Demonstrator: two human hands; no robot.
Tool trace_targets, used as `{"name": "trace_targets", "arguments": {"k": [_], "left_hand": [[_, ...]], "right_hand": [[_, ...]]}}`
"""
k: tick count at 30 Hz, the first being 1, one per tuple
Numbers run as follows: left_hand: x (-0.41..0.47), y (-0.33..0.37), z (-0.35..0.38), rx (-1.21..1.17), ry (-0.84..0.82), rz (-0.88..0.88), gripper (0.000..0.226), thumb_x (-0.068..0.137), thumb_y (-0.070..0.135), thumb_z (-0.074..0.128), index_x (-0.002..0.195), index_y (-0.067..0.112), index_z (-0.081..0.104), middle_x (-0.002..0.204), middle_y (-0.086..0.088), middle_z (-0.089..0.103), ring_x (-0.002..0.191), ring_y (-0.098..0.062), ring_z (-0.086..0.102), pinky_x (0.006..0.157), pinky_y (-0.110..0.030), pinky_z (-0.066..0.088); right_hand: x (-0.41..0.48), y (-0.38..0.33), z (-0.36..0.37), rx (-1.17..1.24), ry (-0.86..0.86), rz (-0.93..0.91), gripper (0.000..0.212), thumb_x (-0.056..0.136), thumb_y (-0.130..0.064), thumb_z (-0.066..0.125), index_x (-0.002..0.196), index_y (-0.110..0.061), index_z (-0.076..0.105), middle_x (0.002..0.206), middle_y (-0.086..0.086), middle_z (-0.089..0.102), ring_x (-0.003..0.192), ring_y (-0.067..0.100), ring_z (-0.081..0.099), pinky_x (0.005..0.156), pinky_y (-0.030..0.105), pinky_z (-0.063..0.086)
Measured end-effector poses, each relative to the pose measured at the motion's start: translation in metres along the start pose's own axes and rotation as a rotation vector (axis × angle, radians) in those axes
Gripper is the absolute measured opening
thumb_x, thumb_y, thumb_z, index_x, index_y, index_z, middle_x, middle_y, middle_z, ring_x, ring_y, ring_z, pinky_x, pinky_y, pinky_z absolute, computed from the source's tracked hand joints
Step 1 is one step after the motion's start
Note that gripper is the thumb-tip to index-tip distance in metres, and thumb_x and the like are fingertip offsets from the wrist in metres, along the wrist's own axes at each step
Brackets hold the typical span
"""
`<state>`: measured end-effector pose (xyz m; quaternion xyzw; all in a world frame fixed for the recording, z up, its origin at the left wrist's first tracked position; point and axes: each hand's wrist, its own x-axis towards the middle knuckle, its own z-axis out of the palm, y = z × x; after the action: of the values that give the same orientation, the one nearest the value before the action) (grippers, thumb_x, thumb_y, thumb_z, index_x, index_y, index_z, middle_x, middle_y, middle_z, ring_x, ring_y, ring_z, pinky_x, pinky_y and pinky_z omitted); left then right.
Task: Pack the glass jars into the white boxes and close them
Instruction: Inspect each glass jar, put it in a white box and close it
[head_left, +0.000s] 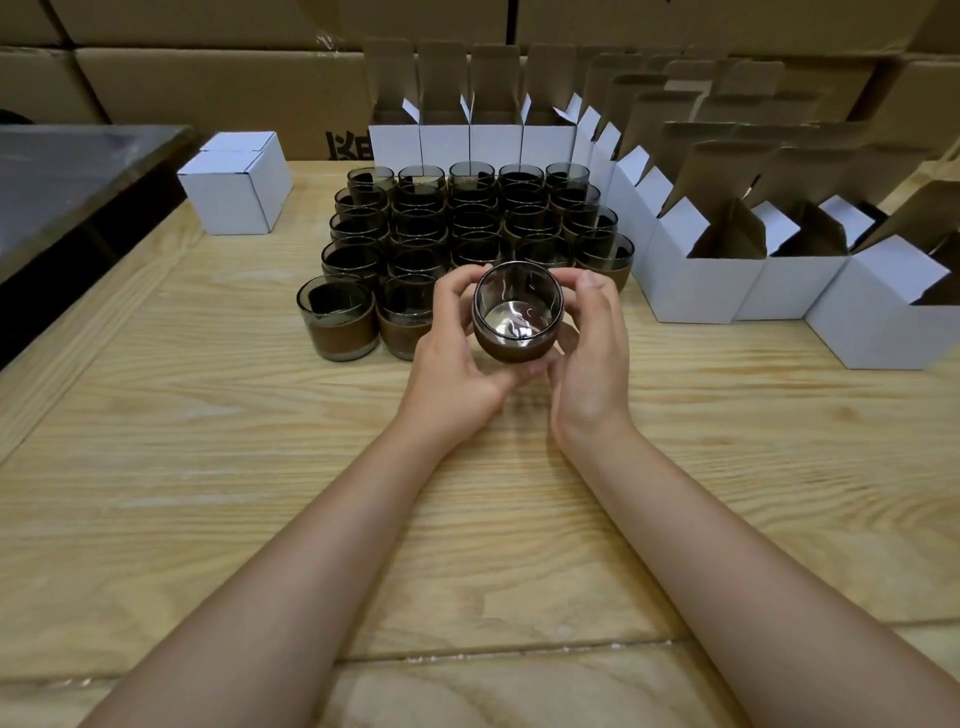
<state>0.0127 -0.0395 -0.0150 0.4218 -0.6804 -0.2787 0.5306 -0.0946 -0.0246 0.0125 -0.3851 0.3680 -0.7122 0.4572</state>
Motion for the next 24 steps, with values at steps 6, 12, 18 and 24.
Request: {"name": "trace_targets", "arguments": {"k": [6, 12, 18, 24], "left_hand": [[-0.001, -0.0001, -0.0008, 0.054, 0.003, -0.029, 0.08, 0.064, 0.016, 0.089, 0.114, 0.037, 0.03, 0.107, 0.026, 0.054, 0.096, 0.014, 0.057, 0.087, -0.011, 0.045], [-0.0007, 0.0003, -0.002, 0.048, 0.015, -0.031, 0.079, 0.064, 0.016, 0.089, 0.112, 0.039, 0.031, 0.107, 0.024, 0.055, 0.094, 0.014, 0.057, 0.084, -0.008, 0.044], [-0.0009, 0.0036, -0.0012, 0.022, 0.046, -0.032, 0.078, 0.059, 0.036, 0.086, 0.115, 0.044, 0.032, 0.11, 0.02, 0.059, 0.103, 0.005, 0.058, 0.09, -0.014, 0.044], [-0.0006, 0.0023, -0.0016, 0.027, 0.026, 0.001, 0.083, 0.061, 0.028, 0.089, 0.122, 0.043, 0.035, 0.12, 0.017, 0.06, 0.115, -0.001, 0.057, 0.101, -0.027, 0.045]], "right_hand": [[-0.0019, -0.0031, 0.0007, -0.027, -0.051, -0.055, 0.02, 0.089, -0.031, 0.044, 0.081, -0.021, 0.06, 0.078, -0.011, 0.066, 0.076, 0.008, 0.061, 0.062, 0.024, 0.049], [-0.0025, -0.0045, 0.0006, -0.046, -0.076, -0.095, 0.017, 0.088, -0.027, 0.047, 0.08, -0.023, 0.062, 0.087, -0.003, 0.062, 0.081, 0.015, 0.058, 0.065, 0.028, 0.048], [-0.0009, -0.0034, 0.0007, -0.017, -0.056, -0.052, 0.015, 0.089, -0.024, 0.048, 0.086, -0.019, 0.062, 0.085, -0.008, 0.065, 0.081, 0.01, 0.06, 0.064, 0.023, 0.048], [-0.0006, -0.0009, -0.0002, 0.027, 0.027, 0.049, 0.017, 0.1, -0.016, 0.045, 0.089, -0.019, 0.057, 0.085, -0.009, 0.064, 0.079, 0.008, 0.06, 0.053, 0.018, 0.047]]}}
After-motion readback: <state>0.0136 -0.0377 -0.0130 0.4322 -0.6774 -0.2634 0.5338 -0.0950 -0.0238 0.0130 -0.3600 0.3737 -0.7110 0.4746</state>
